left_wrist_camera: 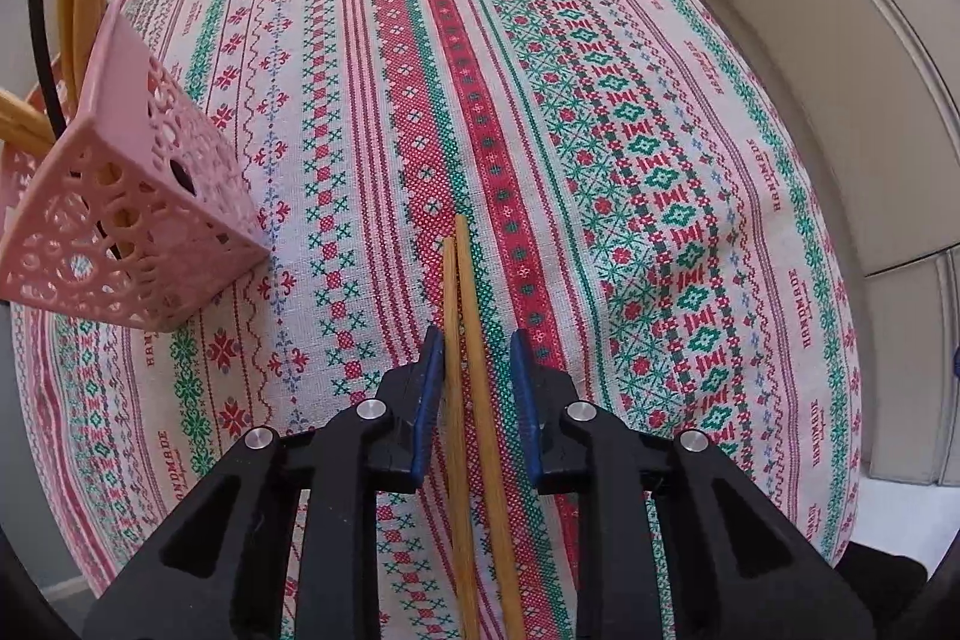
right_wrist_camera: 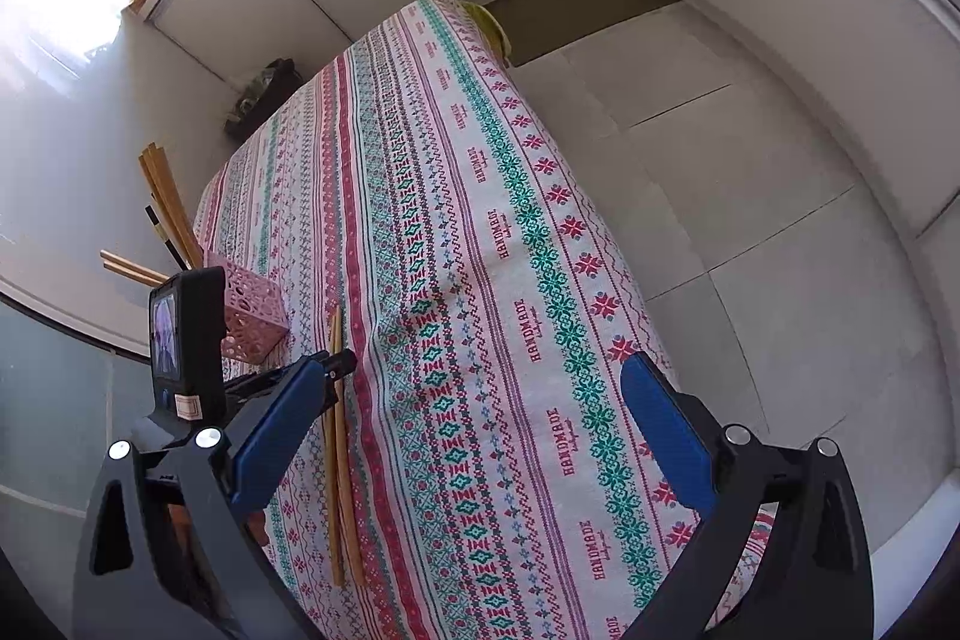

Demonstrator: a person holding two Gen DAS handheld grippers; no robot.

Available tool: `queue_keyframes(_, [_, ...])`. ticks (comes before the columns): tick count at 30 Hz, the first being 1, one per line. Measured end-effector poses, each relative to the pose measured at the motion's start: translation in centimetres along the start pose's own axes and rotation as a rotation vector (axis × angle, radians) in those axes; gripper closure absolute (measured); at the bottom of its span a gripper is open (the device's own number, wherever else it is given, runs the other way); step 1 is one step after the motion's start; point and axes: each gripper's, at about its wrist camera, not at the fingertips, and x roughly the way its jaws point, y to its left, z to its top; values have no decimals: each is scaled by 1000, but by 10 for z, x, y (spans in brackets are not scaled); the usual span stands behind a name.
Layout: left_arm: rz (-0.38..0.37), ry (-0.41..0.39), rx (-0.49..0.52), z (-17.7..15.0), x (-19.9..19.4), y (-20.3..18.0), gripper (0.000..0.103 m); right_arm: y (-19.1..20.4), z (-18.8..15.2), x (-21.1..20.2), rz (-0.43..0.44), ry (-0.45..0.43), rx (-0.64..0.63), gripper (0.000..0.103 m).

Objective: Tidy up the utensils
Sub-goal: 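Lift the left tool's chopsticks while the right tool grasps another tan chopstick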

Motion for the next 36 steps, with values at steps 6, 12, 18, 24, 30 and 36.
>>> queue_keyframes(6, [-111,-21,-51,-6,-23,28,88,14,1,12,57,36,30,7])
queue_keyframes(12, [-35,-42,-33,-15,-21,32,88,22,-7,24,53,72,20,7])
queue_keyframes(18, [-37,-21,-38,-13,-8,30,87,15,-5,24,53,73,35,7])
queue_keyframes(24, [-25,-23,-41,-4,3,23,86,11,-5,21,59,76,36,7])
queue_keyframes(30, [-15,-14,-41,-6,4,20,85,5,-4,19,63,78,47,7])
queue_keyframes(36, [34,13,59,-5,15,3,82,3,-4,19,55,79,52,7])
